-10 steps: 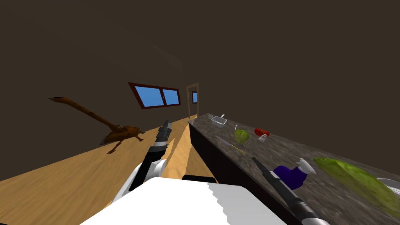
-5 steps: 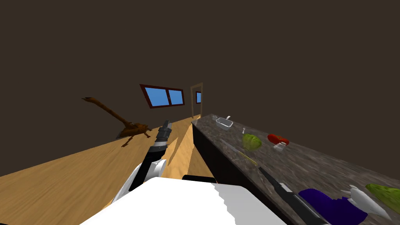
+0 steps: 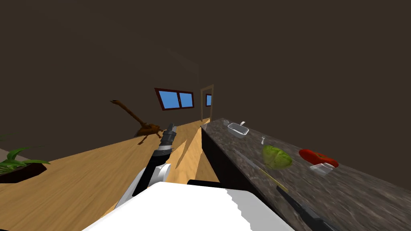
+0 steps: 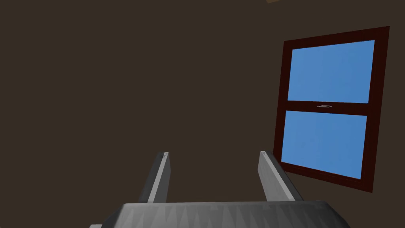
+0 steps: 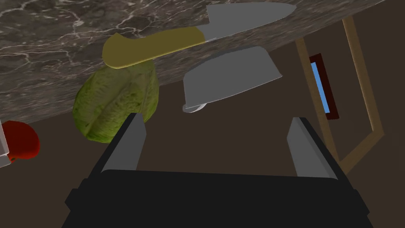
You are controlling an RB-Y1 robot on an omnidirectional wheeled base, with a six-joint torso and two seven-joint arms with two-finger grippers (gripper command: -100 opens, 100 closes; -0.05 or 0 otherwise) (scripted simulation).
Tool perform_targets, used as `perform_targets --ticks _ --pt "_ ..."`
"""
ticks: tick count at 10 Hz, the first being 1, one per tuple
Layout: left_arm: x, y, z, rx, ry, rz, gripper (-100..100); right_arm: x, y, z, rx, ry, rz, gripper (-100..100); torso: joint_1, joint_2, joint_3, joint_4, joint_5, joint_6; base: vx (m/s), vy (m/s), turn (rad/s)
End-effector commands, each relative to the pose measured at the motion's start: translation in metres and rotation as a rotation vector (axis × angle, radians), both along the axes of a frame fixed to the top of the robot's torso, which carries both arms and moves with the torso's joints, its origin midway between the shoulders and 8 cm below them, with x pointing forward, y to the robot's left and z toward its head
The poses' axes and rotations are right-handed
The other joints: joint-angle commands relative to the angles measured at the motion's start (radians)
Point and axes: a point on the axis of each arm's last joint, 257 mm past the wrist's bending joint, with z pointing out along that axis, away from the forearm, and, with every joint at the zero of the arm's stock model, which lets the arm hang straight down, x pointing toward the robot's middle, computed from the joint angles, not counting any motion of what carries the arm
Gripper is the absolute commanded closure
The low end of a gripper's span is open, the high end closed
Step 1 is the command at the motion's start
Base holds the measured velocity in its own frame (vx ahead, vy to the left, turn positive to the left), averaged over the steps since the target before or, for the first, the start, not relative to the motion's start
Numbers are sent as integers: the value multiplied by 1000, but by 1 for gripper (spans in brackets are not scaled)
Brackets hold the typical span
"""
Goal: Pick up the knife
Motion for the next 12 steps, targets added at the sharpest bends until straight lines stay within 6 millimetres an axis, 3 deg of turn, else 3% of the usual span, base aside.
perform_targets --ticks 1,2,5,7,12 --pt "0 0 0 0 0 0 0 -7 -3 -6 -29 42 19 -100 0 0 0 0 0 0 54 18 108" --pt "0 0 0 0 0 0 0 -20 -11 -12 -70 103 42 -100 0 1 1 0 0 1 60 25 173" --pt "0 0 0 0 0 0 0 -32 -18 -18 -110 169 78 -100 0 1 1 0 0 0 53 13 156" --pt "0 0 0 0 0 0 0 -56 -34 -25 -173 277 117 -100 -1 0 0 0 0 0 96 15 273" --pt "0 0 0 0 0 0 0 -76 -42 -36 -245 404 223 -100 0 1 0 0 0 0 61 9 130"
